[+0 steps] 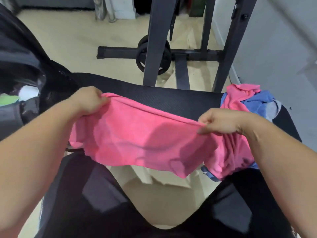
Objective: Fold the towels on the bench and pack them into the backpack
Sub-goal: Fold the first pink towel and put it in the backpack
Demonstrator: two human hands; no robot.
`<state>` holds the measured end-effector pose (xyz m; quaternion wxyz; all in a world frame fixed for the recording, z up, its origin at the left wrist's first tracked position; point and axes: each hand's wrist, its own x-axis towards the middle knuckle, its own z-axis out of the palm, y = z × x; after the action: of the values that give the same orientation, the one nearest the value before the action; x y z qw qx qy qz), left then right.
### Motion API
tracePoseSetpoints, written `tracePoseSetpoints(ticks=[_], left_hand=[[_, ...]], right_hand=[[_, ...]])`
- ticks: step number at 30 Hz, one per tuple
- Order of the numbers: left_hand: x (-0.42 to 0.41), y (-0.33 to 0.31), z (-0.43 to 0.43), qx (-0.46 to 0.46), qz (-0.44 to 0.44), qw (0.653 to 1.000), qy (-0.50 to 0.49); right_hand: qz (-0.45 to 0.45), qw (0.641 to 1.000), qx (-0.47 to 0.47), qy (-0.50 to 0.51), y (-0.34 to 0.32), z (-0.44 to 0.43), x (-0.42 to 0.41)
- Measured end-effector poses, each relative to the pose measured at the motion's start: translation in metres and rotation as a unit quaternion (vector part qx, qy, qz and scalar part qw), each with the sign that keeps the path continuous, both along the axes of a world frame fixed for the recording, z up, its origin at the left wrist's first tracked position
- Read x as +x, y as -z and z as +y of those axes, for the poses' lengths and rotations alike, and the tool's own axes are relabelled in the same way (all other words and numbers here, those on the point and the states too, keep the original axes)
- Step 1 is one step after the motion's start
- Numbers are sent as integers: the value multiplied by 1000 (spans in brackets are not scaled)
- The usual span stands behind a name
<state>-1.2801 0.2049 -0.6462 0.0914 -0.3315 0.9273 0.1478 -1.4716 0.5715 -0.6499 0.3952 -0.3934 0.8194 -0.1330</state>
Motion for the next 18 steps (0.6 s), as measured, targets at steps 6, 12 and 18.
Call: tracePoseSetpoints(ticks=[6,12,18], left_hand=[[-35,56,12,7,81,996,-36],[-67,71,6,-3,28,1000,3],[-102,65,-13,-71,91,993,-18]], right_hand=[[124,946,-106,280,45,-19,-35],[220,959,-10,176,52,-48,-66],[232,962,22,140,49,-77,-108]])
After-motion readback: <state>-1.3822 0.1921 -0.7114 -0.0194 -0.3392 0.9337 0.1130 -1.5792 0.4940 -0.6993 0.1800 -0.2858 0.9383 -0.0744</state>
